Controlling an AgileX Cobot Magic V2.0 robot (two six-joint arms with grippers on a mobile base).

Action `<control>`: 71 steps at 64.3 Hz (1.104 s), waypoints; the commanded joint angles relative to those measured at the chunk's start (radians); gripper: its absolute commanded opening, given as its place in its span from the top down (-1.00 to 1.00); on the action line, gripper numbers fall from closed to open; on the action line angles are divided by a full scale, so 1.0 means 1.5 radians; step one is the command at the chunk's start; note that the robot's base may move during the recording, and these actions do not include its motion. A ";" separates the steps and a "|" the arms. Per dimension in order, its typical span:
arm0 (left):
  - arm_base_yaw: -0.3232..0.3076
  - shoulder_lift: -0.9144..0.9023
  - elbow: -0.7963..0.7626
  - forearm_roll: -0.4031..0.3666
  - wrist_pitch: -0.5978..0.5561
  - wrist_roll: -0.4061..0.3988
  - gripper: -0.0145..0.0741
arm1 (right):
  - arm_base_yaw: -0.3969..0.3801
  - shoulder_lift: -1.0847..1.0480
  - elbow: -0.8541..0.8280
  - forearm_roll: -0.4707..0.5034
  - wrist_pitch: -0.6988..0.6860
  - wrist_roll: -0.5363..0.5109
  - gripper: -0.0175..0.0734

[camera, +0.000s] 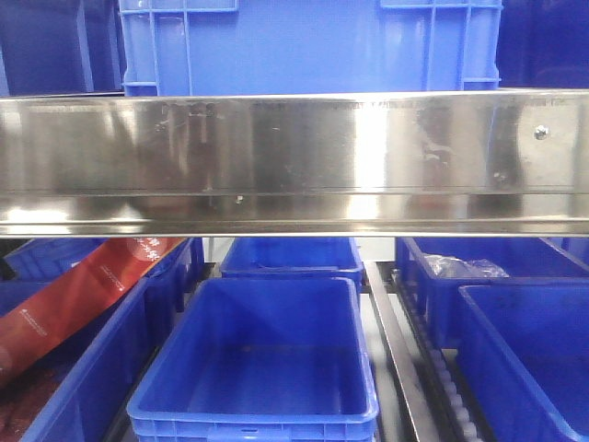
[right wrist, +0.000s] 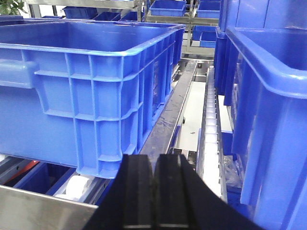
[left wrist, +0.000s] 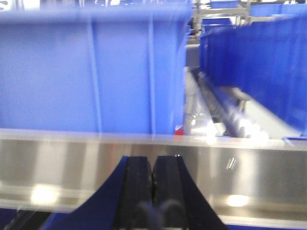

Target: Place valve from conveyor to right shelf box

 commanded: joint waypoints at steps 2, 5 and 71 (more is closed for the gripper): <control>0.002 -0.040 0.057 -0.005 -0.040 -0.004 0.92 | -0.004 -0.002 0.000 -0.004 -0.017 -0.003 0.95; 0.002 -0.059 0.062 -0.005 -0.050 -0.004 0.92 | -0.004 -0.002 0.000 -0.004 -0.017 -0.003 0.95; -0.011 -0.061 0.062 -0.005 -0.033 -0.004 0.92 | -0.004 -0.004 0.000 -0.004 -0.016 -0.003 0.95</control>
